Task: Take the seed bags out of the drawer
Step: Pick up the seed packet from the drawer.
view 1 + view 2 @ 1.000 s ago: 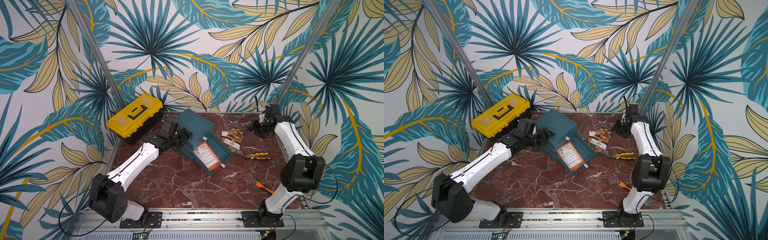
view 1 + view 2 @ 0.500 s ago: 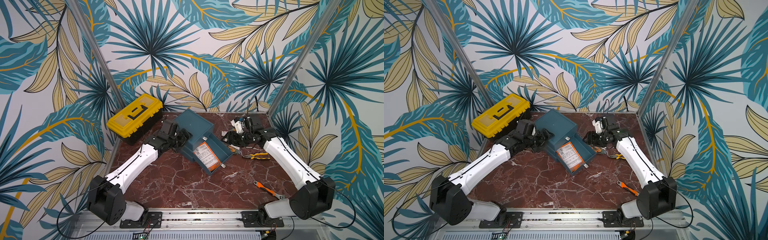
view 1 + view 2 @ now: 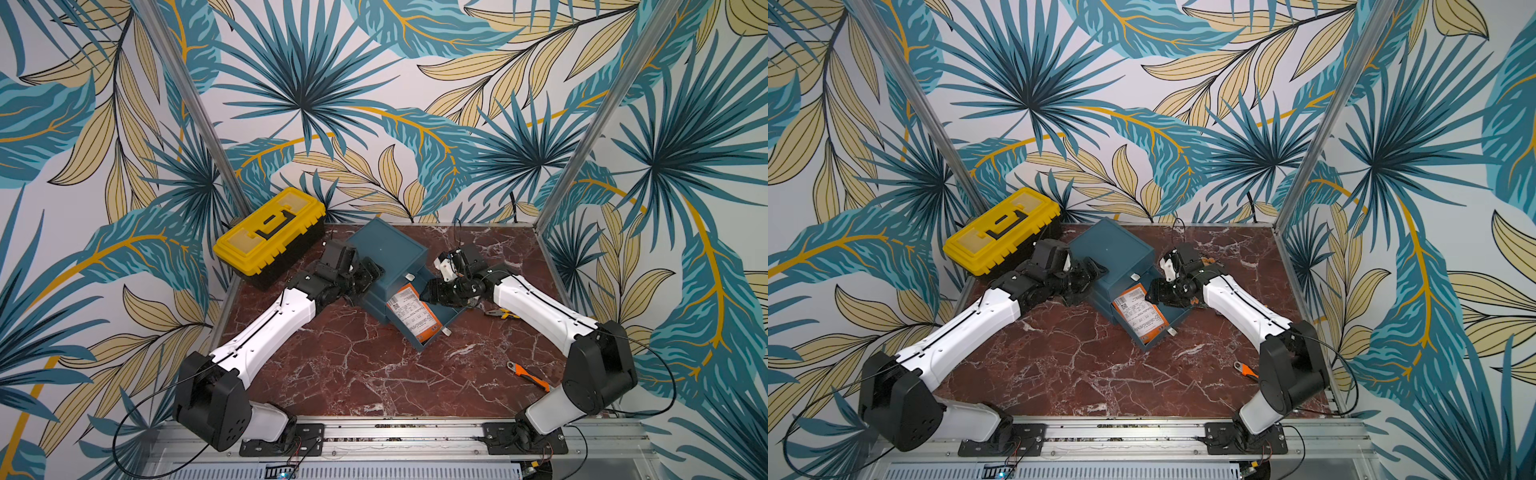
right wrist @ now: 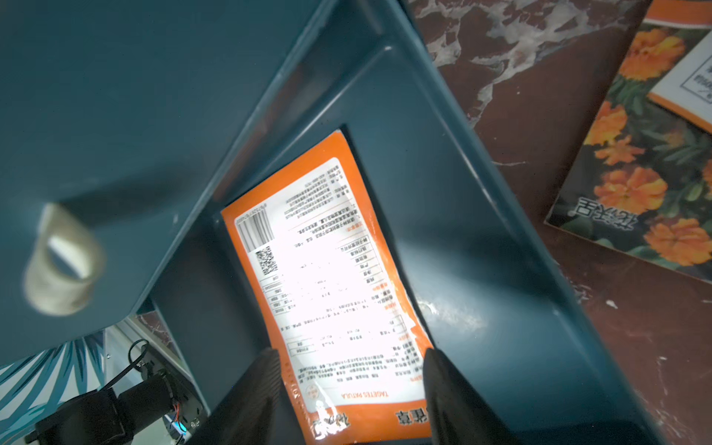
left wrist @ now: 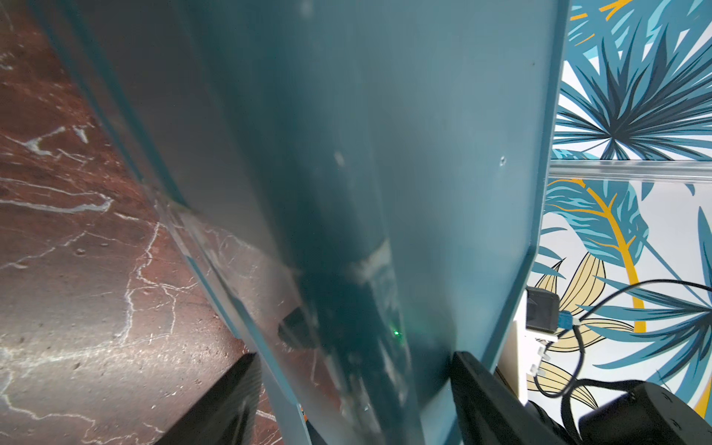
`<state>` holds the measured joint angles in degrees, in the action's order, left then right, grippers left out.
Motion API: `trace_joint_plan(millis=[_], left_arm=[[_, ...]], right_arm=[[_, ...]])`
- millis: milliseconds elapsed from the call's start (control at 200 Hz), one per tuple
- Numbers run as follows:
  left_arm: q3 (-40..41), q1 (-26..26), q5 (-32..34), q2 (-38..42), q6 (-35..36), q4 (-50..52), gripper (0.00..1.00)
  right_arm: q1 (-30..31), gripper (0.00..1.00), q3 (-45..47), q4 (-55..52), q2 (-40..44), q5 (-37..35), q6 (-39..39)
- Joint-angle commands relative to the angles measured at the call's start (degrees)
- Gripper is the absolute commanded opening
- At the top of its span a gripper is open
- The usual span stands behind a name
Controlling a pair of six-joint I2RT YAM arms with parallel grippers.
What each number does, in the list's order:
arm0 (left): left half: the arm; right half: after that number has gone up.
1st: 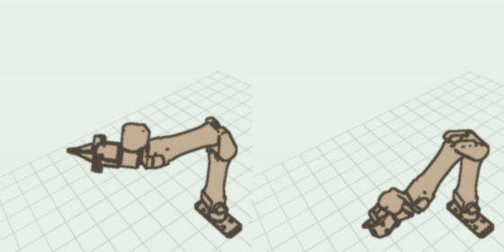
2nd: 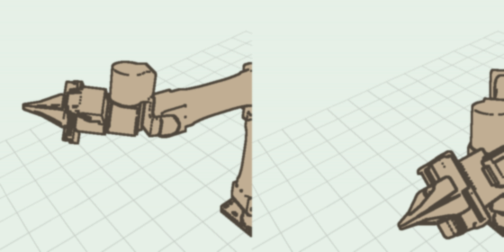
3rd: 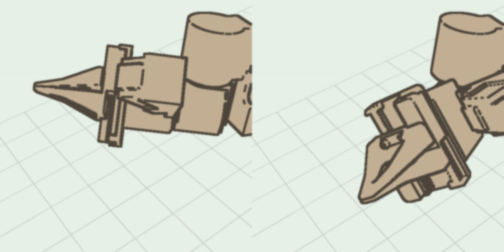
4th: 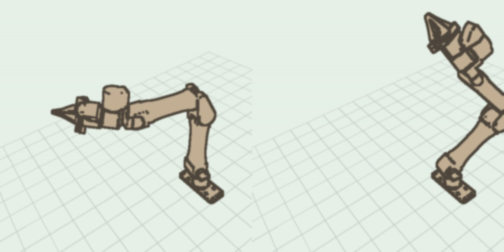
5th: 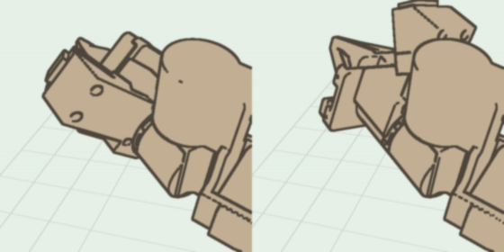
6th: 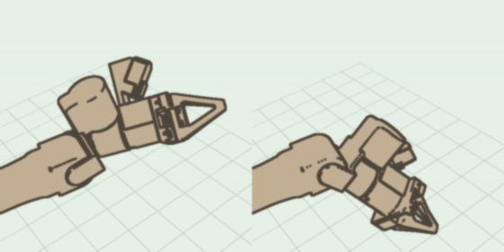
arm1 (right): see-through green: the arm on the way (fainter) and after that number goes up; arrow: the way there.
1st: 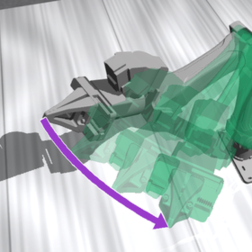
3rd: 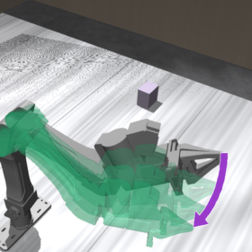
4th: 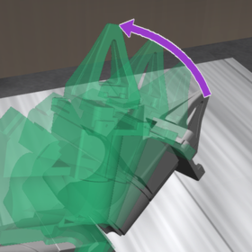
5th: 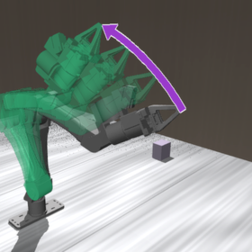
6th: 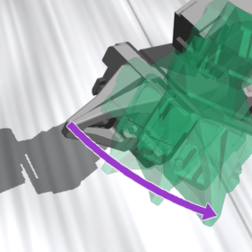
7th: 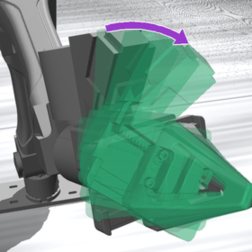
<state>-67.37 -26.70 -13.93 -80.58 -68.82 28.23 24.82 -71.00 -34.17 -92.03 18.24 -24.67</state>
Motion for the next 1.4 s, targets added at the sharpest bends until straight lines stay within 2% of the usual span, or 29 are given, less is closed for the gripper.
trace_joint_plan(millis=[0,611,1062,1392], left_arm=[[1.10,-0.20,0.66,1.39,0.54,0.60,0.82],[1.02,-0.20,-0.21,1.47,0.61,0.69,0.82],[1.02,-0.20,-0.50,1.52,0.53,0.22,0.82],[1.36,-0.16,-0.59,1.69,0.53,0.16,0.82]], right_arm=[[0.78,0.64,0.39,1.43,-1.92,-2.22,-0.04],[2.05,0.64,-1.06,0.69,-7.08,-5.15,2.52],[2.94,0.59,-2.89,1.03,-10.17,1.72,0.11],[3.20,0.46,-2.99,2.09,-11.15,6.26,-1.51]])
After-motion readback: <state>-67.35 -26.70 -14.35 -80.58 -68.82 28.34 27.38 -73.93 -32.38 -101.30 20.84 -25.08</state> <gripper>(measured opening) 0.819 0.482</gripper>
